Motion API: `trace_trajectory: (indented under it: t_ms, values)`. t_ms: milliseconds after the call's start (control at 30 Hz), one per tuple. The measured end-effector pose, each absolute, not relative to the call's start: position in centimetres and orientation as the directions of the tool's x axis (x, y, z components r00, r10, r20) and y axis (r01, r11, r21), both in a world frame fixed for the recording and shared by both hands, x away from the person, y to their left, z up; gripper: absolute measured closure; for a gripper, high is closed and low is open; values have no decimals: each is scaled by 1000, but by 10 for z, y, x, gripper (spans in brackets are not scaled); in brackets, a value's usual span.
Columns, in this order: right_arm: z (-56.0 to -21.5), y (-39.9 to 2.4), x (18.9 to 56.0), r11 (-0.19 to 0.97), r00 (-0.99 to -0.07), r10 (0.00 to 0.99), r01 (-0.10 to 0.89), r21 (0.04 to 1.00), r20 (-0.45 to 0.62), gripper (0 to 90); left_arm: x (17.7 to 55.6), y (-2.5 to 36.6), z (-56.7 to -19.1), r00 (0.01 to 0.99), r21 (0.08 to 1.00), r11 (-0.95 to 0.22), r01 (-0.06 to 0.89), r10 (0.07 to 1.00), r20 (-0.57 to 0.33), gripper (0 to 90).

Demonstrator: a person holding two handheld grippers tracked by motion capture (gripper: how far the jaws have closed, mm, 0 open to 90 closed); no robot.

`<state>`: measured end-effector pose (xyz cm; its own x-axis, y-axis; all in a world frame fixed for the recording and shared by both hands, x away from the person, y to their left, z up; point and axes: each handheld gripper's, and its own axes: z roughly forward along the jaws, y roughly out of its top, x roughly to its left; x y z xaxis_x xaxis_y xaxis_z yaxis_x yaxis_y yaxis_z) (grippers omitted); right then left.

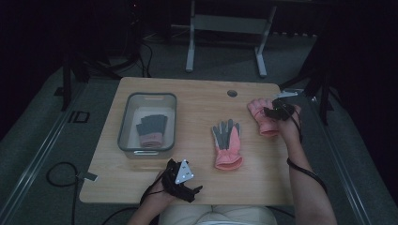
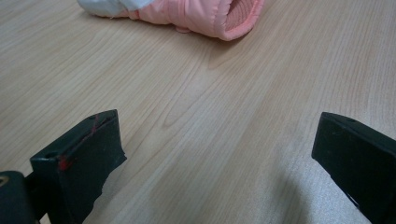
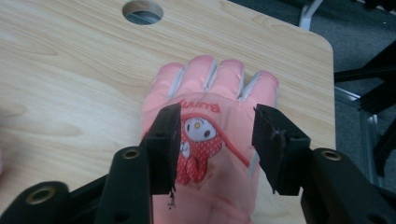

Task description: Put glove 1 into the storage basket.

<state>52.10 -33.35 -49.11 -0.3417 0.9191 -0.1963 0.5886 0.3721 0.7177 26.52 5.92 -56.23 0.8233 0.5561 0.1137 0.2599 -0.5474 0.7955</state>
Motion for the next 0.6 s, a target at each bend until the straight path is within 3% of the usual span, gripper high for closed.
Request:
trace_trajectory:
  t_ms: [300,600]
  values:
    - [-523,-327,532,409,-352,908,642,649,-225,583,265,59,-563,830,798,-545,259,548,105,14]
    - [-523,-321,536,390,-319,920,679,622,-229,821,266,60,-563,829,797,-544,262,550,103,14]
